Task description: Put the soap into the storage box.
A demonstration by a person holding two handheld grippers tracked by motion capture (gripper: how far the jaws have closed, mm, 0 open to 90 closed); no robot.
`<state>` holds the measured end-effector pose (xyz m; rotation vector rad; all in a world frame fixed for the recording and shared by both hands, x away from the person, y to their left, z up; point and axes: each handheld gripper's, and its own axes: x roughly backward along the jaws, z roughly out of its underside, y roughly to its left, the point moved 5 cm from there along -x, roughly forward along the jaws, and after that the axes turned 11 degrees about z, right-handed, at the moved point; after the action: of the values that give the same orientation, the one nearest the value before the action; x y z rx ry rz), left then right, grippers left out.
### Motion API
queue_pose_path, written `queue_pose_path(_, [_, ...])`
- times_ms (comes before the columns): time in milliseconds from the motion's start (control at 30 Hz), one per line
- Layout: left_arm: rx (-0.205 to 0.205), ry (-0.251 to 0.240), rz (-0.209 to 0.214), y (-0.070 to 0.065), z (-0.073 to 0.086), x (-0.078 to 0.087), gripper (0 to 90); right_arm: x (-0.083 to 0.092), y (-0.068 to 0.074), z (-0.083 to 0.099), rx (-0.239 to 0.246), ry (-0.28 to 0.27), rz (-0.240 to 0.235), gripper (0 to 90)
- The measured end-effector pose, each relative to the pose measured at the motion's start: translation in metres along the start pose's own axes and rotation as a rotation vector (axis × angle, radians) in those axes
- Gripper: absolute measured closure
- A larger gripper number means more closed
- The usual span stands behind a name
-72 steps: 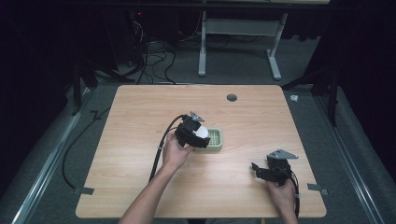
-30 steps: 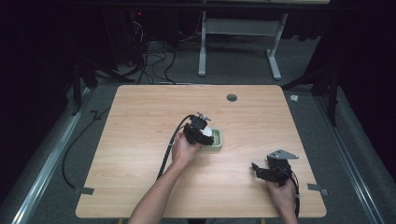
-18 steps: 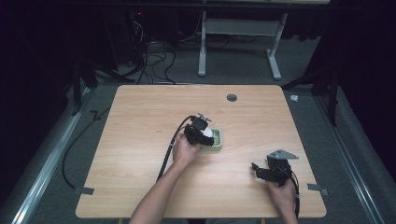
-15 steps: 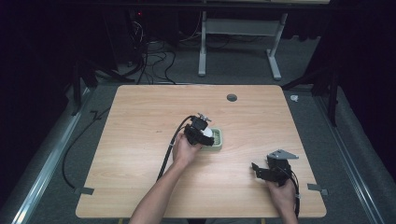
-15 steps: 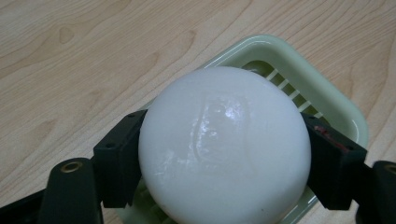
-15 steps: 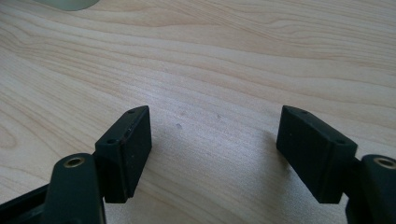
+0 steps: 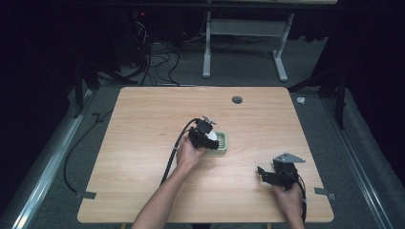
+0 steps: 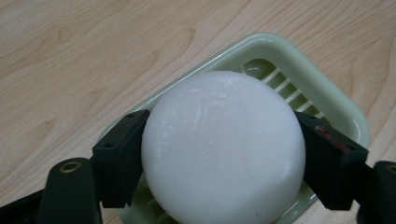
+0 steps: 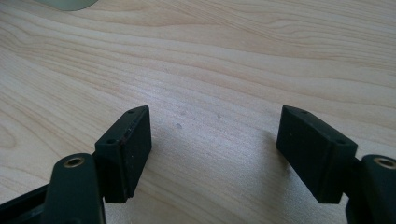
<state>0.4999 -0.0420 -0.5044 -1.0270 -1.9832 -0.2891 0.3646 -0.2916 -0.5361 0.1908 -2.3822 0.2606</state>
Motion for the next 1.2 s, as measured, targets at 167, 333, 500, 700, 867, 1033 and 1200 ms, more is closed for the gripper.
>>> queue_pose_path(167, [-0.006,-0.036,0.003,-0.002,-0.004,0.010,23.8,0.000,0.000,0.000,0.002,0.000,0.001,27.1])
queue_pose_path(333, [-0.018,-0.055,0.014,-0.004,-0.005,0.024,23.5,0.000,0.000,0.000,0.003,0.000,0.002,27.1])
queue_pose_path(500, [-0.016,-0.087,0.026,-0.003,-0.003,0.036,23.8,0.000,0.000,0.000,0.004,0.000,0.002,27.2])
queue_pose_path(700, [-0.009,-0.104,0.030,0.001,0.003,0.048,24.3,0.000,0.000,0.000,0.002,-0.001,0.003,27.2])
queue_pose_path(867, [-0.009,-0.109,0.027,0.002,0.008,0.055,24.2,0.000,0.000,0.000,0.006,-0.002,0.004,27.2])
queue_pose_path(1033, [-0.011,-0.115,0.025,0.003,0.015,0.064,24.0,0.000,0.000,0.000,0.007,-0.001,0.005,27.3])
queue_pose_path(1200, [-0.002,-0.111,0.029,0.006,0.022,0.070,24.1,0.000,0.000,0.000,0.005,-0.001,0.006,27.2])
